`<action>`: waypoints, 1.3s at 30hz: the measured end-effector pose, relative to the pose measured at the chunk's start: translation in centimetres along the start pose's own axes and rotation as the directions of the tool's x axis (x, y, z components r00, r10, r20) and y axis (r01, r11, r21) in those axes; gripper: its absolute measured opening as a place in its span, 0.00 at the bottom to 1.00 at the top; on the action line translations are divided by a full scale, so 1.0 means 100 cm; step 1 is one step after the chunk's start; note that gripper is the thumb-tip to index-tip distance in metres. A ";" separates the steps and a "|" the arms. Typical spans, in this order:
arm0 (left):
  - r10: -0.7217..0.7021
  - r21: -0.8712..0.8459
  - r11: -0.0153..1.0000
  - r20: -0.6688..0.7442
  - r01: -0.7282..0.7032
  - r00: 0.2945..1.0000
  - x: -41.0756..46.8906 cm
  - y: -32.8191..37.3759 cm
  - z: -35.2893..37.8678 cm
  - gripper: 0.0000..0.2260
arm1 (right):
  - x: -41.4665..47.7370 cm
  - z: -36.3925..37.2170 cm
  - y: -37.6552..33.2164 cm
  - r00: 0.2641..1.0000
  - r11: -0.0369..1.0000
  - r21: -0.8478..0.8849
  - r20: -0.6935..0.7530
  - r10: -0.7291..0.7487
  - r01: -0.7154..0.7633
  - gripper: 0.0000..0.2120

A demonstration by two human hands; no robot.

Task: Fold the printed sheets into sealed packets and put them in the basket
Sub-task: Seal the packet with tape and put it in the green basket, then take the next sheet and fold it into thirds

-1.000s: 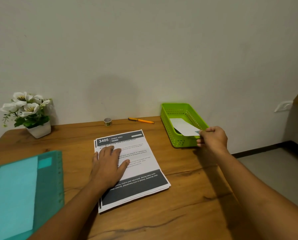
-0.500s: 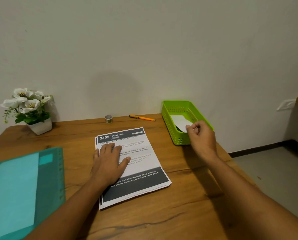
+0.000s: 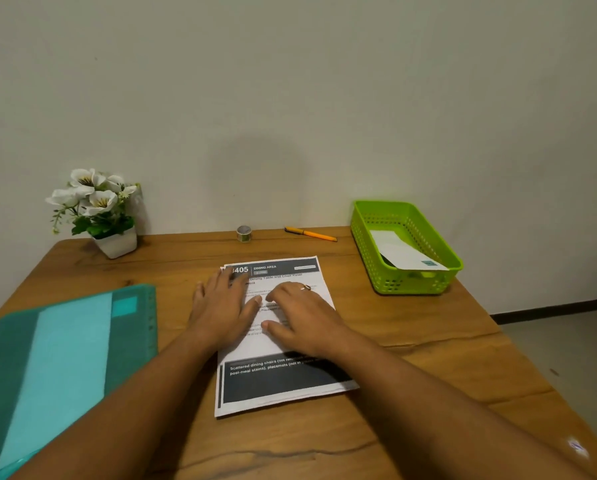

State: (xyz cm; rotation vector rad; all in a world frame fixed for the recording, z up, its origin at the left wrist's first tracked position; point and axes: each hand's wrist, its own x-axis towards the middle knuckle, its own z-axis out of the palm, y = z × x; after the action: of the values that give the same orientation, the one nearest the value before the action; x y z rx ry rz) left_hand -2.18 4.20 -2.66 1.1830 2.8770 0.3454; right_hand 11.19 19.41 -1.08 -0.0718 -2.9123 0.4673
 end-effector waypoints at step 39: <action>-0.007 -0.133 0.991 -0.143 -0.012 0.990 -0.002 -0.015 0.011 0.35 | 0.059 -0.027 0.091 0.917 0.871 0.346 -0.066 0.392 -0.348 0.13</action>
State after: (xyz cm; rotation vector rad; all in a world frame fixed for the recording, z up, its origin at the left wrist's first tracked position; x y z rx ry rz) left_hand -2.93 3.26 -4.06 1.1862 2.9154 0.6383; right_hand 6.04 29.30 -0.36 -0.5995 -2.6435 0.9635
